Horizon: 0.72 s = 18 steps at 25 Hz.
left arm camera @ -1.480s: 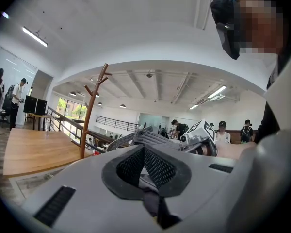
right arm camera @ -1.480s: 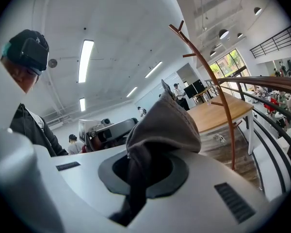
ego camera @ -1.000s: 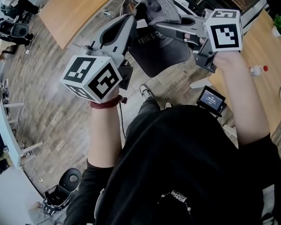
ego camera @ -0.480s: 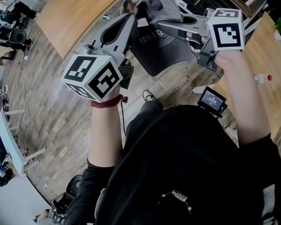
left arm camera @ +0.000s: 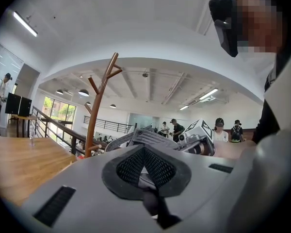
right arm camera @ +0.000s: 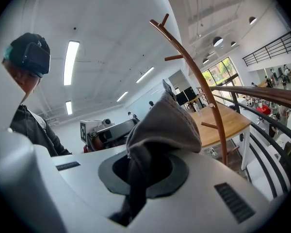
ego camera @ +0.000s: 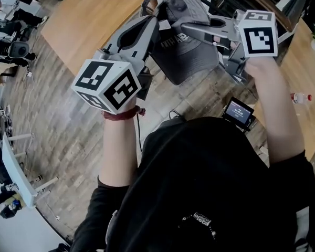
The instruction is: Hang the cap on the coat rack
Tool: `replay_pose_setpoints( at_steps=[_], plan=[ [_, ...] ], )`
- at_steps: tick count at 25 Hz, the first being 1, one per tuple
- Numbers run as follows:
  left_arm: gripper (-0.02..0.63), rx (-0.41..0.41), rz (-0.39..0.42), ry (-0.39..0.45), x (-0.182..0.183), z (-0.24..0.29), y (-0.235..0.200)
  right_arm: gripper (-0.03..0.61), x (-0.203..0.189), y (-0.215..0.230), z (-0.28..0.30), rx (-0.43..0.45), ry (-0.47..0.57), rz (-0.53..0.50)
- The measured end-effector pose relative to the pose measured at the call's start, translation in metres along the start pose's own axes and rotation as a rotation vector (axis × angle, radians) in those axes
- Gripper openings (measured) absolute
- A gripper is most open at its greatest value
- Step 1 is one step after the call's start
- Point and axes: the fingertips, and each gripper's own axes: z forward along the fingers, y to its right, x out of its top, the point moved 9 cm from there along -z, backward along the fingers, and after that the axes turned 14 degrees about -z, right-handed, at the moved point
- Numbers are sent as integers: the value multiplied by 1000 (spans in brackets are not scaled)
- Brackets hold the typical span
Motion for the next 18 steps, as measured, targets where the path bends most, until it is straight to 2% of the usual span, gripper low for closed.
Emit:
replay_pose_setpoints(
  at_steps=[6, 18],
  plan=[
    [5, -28, 12, -8, -3, 1, 0, 20, -3, -3, -1, -19, 1, -10],
    [5, -52, -34, 6, -14, 13, -15, 20, -12, 13, 3, -29, -23, 14]
  ],
)
